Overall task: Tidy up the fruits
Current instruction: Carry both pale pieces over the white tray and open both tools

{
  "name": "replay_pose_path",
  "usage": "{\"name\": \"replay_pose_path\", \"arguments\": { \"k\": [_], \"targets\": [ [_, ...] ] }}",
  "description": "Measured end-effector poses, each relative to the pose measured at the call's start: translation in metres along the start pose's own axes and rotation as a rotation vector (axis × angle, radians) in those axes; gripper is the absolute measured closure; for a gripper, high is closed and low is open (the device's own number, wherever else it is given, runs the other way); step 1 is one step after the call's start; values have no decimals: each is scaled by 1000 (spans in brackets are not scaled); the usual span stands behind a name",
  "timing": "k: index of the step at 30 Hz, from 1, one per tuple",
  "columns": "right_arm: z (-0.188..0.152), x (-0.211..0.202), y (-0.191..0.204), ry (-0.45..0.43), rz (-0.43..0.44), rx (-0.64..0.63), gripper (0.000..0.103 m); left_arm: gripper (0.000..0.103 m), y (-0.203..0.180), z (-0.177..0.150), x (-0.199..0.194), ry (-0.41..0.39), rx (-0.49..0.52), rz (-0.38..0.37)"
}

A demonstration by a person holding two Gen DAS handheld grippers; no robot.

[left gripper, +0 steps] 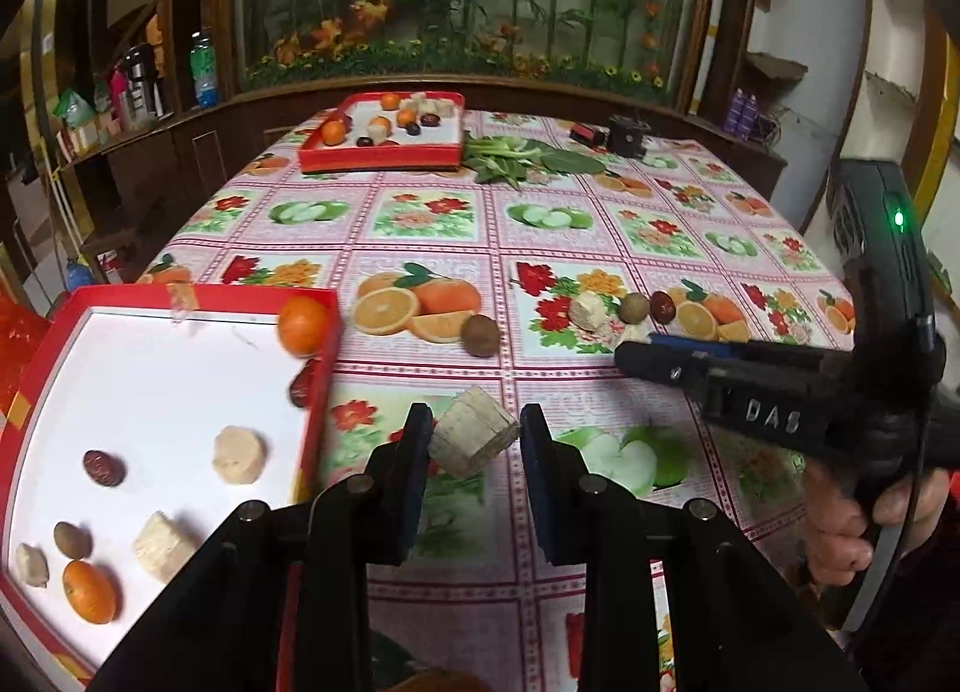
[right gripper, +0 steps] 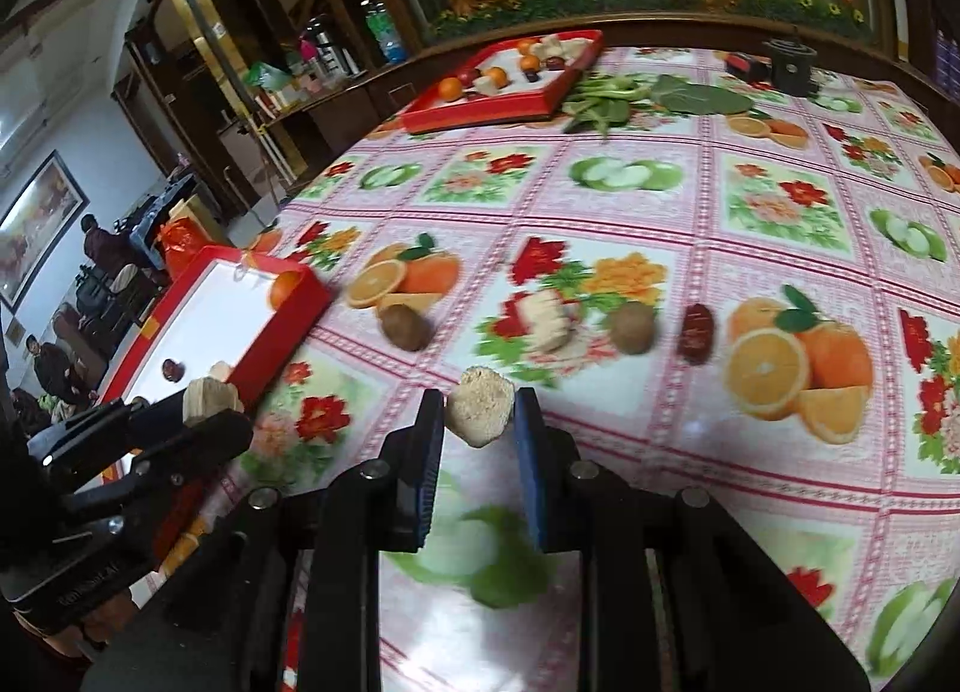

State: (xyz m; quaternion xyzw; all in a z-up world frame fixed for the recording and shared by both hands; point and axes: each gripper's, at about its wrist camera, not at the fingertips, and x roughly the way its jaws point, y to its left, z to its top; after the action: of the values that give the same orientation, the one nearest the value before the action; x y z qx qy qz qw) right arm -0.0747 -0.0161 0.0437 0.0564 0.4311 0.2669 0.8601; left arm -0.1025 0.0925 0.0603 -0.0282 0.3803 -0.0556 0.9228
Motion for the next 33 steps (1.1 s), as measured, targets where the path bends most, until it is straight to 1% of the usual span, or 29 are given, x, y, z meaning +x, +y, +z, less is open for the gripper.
{"name": "replay_pose_path", "arguments": {
  "k": [8,11,15,22,27,33],
  "targets": [
    [-5,4,35,-34,55,-48,77,74,9,-7,-10,-6,-7,-10],
    [-7,9,49,-35,89,-58,77,74,17,-5,-18,-33,-23,3],
    [-8,15,73,-46,128,-84,77,74,37,-2,-31,-76,-62,43],
    [0,35,125,-58,190,-136,77,74,85,-3,-47,-103,-155,117],
    [3,54,160,-42,219,-181,77,74,118,-8,-59,-132,-208,192],
    [-1,67,185,-18,240,-223,77,74,149,-12,-60,-144,-261,275]
  ]
}}
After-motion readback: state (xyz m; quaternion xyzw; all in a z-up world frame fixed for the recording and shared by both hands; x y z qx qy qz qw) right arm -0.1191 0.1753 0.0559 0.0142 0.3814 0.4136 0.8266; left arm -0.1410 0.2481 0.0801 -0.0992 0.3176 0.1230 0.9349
